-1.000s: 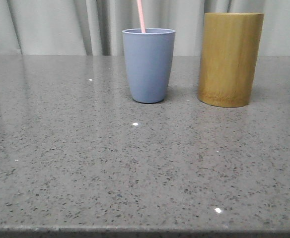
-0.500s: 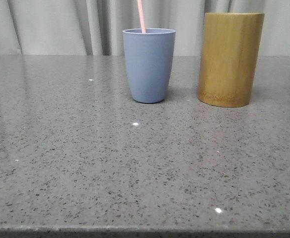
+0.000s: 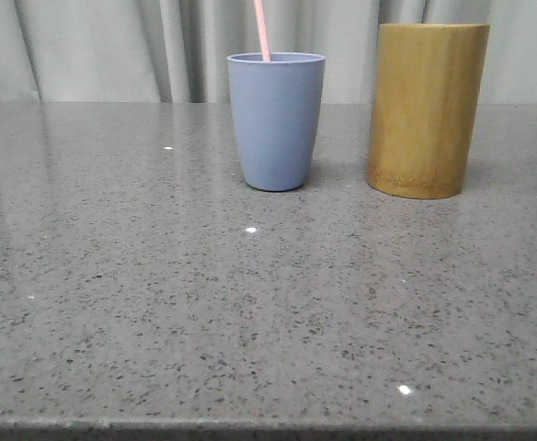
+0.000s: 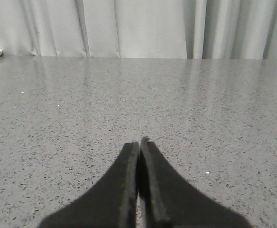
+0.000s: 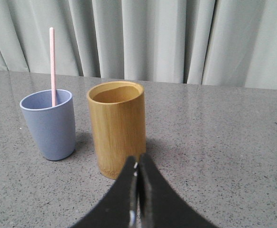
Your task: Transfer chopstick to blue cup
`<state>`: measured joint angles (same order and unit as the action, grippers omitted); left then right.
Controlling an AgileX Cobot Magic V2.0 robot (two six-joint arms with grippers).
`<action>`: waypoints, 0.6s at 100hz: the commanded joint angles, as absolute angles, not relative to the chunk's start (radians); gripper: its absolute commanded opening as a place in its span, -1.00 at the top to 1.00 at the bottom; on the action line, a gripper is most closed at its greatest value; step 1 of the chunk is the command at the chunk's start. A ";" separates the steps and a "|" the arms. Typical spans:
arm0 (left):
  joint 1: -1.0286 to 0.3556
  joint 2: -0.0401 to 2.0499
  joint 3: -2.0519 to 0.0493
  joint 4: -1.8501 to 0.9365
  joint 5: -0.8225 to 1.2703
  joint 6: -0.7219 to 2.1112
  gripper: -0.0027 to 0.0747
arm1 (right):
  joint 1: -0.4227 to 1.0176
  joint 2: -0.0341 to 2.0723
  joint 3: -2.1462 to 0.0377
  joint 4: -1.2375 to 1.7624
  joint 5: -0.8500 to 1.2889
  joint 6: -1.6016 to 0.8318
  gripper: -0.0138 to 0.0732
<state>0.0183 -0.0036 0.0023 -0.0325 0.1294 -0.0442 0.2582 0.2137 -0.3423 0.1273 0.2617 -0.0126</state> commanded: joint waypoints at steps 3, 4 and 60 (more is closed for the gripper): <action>0.020 -0.038 0.011 -0.041 0.050 -0.041 0.98 | 0.254 0.223 -0.367 0.124 0.174 -0.016 0.84; 0.020 -0.038 0.011 -0.041 0.050 -0.041 0.98 | 0.254 0.223 -0.367 0.124 0.174 -0.016 0.84; 0.020 -0.038 0.011 -0.041 0.050 -0.041 0.98 | 0.198 0.223 -0.352 0.119 0.142 -0.016 0.84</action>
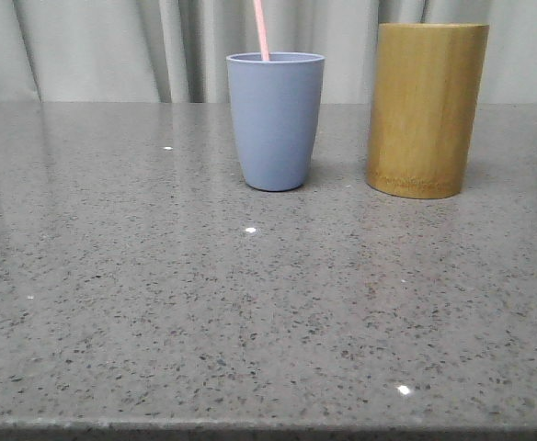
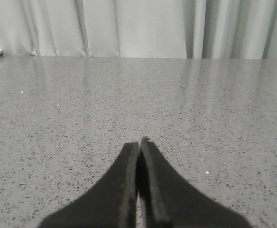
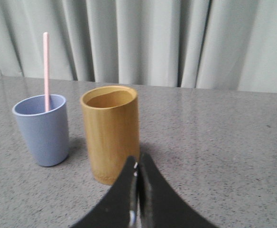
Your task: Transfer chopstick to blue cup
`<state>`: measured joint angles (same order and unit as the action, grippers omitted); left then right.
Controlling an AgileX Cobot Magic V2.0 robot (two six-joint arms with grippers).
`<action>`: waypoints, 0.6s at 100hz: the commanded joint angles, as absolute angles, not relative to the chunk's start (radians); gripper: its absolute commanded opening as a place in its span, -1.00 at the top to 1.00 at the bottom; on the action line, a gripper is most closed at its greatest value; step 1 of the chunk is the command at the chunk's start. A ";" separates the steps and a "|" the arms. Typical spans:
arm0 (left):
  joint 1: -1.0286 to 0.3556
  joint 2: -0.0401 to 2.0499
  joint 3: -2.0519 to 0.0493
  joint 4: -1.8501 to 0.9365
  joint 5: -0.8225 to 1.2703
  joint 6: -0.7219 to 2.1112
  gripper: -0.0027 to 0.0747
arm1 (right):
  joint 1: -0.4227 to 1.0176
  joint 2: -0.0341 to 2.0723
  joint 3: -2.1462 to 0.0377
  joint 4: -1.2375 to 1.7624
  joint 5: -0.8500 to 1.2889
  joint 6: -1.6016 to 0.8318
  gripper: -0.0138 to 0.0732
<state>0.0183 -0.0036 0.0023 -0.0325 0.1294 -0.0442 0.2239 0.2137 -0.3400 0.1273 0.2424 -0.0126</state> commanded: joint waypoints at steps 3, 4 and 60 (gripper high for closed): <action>0.020 -0.038 0.011 -0.041 0.050 -0.041 0.98 | 0.187 0.223 -0.342 0.118 0.122 -0.016 0.84; 0.020 -0.038 0.011 -0.041 0.050 -0.041 0.98 | 0.185 0.223 -0.339 0.118 0.117 -0.016 0.84; 0.020 -0.038 0.011 -0.041 0.050 -0.041 0.98 | 0.051 0.121 -0.104 0.053 -0.012 -0.016 0.84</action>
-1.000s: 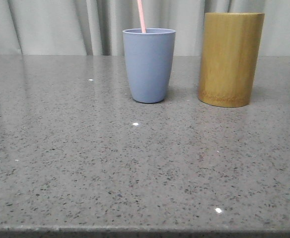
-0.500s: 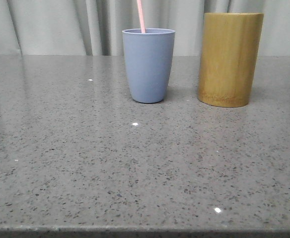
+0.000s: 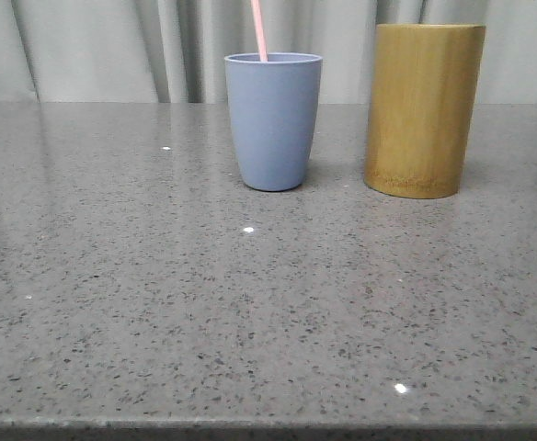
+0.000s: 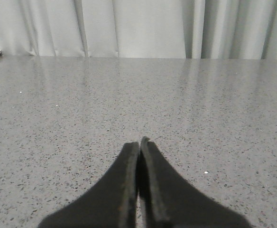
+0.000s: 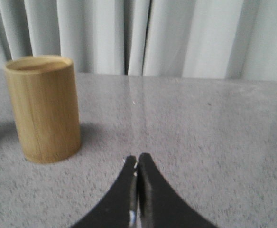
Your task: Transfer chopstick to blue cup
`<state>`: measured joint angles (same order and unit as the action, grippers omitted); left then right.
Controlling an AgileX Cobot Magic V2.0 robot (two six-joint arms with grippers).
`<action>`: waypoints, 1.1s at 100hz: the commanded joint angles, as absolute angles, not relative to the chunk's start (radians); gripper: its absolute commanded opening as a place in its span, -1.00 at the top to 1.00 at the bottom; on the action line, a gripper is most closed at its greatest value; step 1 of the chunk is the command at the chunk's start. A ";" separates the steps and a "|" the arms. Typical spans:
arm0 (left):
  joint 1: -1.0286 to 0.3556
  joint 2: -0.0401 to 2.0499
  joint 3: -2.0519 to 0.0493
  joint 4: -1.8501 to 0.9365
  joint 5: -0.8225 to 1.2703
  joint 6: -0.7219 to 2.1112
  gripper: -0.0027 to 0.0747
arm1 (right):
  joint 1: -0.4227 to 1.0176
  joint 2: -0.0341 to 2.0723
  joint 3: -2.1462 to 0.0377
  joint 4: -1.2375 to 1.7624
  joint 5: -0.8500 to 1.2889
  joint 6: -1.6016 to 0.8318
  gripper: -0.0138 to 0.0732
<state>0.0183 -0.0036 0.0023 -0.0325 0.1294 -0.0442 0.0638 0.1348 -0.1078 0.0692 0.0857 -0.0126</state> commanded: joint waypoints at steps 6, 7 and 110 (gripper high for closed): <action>0.020 -0.038 0.011 -0.041 0.050 -0.041 0.98 | 0.050 0.103 -0.074 0.046 -0.023 -0.015 0.84; 0.020 -0.038 0.011 -0.041 0.050 -0.041 0.98 | 0.050 0.099 -0.070 0.045 -0.024 -0.013 0.84; 0.020 -0.038 0.011 -0.041 0.050 -0.041 0.98 | 0.048 -0.031 0.028 0.035 -0.006 0.023 0.84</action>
